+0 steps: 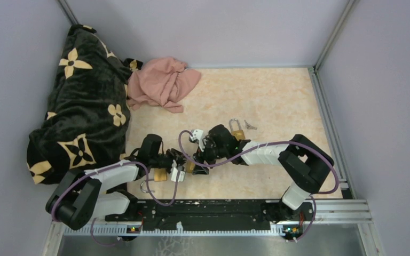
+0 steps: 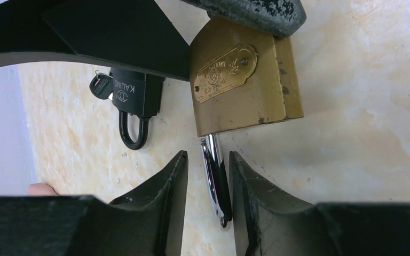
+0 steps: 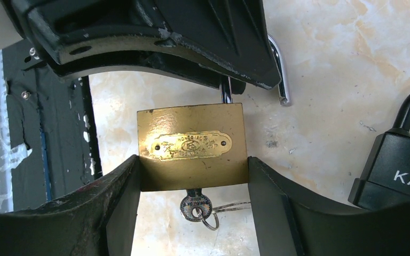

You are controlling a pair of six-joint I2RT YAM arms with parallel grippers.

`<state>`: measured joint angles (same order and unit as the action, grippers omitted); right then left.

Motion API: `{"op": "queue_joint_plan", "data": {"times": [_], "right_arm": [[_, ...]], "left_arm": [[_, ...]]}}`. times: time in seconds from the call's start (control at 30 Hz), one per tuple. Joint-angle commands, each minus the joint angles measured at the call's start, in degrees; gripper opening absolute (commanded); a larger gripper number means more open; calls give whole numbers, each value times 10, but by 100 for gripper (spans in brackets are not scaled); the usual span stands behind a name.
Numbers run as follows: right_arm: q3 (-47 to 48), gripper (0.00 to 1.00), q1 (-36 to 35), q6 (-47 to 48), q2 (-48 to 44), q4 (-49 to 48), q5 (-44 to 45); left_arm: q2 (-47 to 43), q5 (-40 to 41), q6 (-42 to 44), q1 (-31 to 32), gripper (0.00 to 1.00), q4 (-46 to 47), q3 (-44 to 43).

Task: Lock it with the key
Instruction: Pick up the lock from the center of the board, then lock the lock.

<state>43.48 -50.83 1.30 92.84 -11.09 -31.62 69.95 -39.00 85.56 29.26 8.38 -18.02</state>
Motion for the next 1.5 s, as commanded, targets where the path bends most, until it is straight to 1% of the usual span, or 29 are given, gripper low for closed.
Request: {"op": "queue_joint_plan", "data": {"times": [0.0, 0.03, 0.07, 0.2, 0.3, 0.33, 0.37, 0.43, 0.5, 0.57, 0.6, 0.63, 0.7, 0.9, 1.03, 1.23, 1.33, 1.47], "right_arm": [[12, 0, 1, 1, -48, -69, -38], [12, 0, 0, 1, -49, -68, -38], [12, 0, 1, 2, -50, -67, -38], [12, 0, 1, 8, -53, -63, -38], [13, 0, 1, 17, -52, -48, -25], [14, 1, 1, 21, -51, -40, -18], [15, 13, 1, 26, -51, -28, -11], [17, 38, 2, 34, -49, -12, 3], [16, 57, 3, 38, -49, -5, 16], [12, 88, 6, 38, -52, -8, 22], [8, 94, 7, 35, -53, -12, 21], [6, 97, 9, 33, -54, -15, 19], [1, 98, 13, 28, -60, -22, 10], [-14, 98, 31, 15, -76, -39, -24], [-48, 98, 43, 7, -110, -80, -50], [-125, 95, 52, -2, -167, -224, -109], [-141, 92, 52, -39, -158, -286, -121], [-139, 87, 53, -84, -131, -339, -139]], "left_arm": [[8, 3, 8, 8, 39, 17, 7], [8, 3, 8, 10, 36, 17, 8], [8, 3, 10, 11, 30, 18, 8], [2, 0, 9, 14, 0, 18, 8], [-12, -4, -22, 14, 0, 12, -6], [-17, -5, -40, 14, 0, 4, -15], [-22, -4, -57, 14, 0, -6, -24], [-36, -6, -84, 14, 0, -45, -42], [-47, -7, -99, 14, 0, -74, -53], [-56, -6, -118, 14, 0, -99, -60], [-60, -6, -129, 14, 0, -107, -63], [-65, -6, -140, 14, 0, -114, -65], [-75, -13, -159, 14, 0, -127, -70], [-99, -29, -224, 14, 0, -165, -87], [-113, -37, -313, 14, 0, -169, -109], [-142, -82, -427, 14, 0, -190, -141], [-152, -100, -472, 14, 0, -182, -147], [-158, -121, -493, 14, 0, -181, -152]]}}
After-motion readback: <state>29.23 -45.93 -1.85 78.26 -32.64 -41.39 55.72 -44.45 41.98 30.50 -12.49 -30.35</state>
